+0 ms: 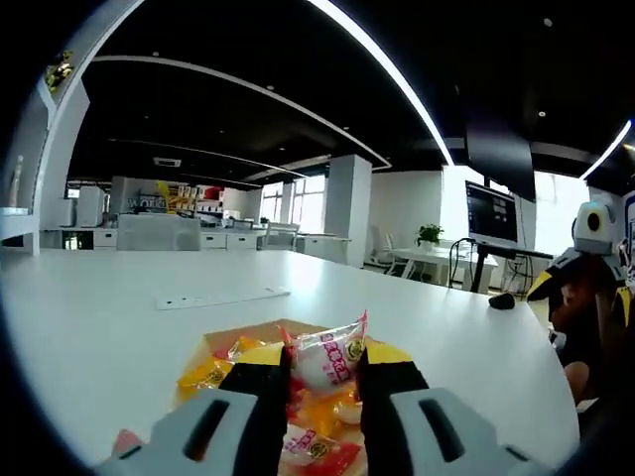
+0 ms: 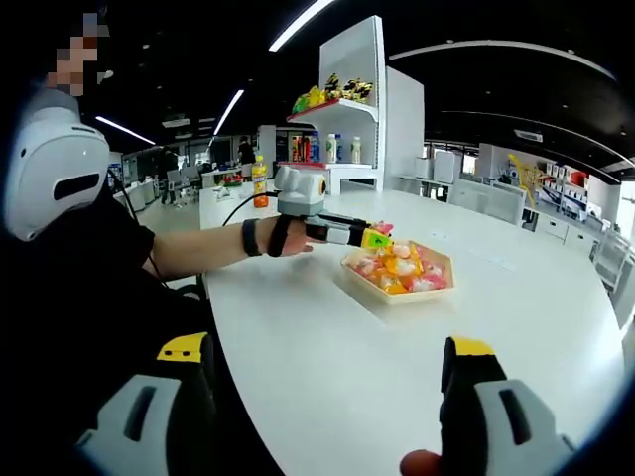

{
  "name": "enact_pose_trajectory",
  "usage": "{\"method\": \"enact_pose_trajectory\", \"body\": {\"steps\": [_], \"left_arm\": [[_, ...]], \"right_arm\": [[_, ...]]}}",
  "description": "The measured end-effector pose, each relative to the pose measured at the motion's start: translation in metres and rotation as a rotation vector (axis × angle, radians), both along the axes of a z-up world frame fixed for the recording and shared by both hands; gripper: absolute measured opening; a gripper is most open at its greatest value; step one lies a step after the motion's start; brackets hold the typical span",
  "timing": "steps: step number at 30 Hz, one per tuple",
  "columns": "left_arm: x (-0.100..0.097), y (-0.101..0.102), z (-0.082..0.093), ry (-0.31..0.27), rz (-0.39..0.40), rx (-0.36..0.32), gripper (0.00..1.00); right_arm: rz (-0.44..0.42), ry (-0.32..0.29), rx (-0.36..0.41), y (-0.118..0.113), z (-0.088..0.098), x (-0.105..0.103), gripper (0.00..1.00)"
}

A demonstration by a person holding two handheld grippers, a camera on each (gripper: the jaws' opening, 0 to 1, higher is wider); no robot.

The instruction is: Pick up the marshmallows scattered on the table and place them into the bowl on the table

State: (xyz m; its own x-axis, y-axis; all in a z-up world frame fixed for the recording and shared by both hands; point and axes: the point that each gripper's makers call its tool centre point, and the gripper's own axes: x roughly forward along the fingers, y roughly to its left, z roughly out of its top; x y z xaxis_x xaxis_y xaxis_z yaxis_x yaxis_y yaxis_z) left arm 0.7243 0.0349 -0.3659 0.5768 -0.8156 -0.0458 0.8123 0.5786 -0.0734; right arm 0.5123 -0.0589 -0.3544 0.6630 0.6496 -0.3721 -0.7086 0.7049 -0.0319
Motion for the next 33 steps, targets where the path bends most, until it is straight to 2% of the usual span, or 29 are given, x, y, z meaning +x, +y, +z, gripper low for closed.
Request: {"method": "enact_pose_trajectory", "body": {"steps": [8,16,26,33], "left_arm": [[0.002,0.000,-0.005,-0.002,0.016,0.020,0.27],[-0.001,0.000,-0.008,0.004,-0.002,0.026,0.28],[0.000,-0.002,-0.015,-0.048,-0.001,0.095,0.30],[0.004,0.002,-0.020,-0.040,0.009,0.113,0.33]], "right_arm": [[0.001,-0.003,-0.002,0.000,0.001,-0.002,0.91],[0.002,0.002,0.006,0.001,0.000,-0.001,0.91],[-0.004,0.003,0.004,-0.002,-0.001,-0.002,0.91],[0.002,0.005,0.002,0.001,-0.001,-0.002,0.91]]}}
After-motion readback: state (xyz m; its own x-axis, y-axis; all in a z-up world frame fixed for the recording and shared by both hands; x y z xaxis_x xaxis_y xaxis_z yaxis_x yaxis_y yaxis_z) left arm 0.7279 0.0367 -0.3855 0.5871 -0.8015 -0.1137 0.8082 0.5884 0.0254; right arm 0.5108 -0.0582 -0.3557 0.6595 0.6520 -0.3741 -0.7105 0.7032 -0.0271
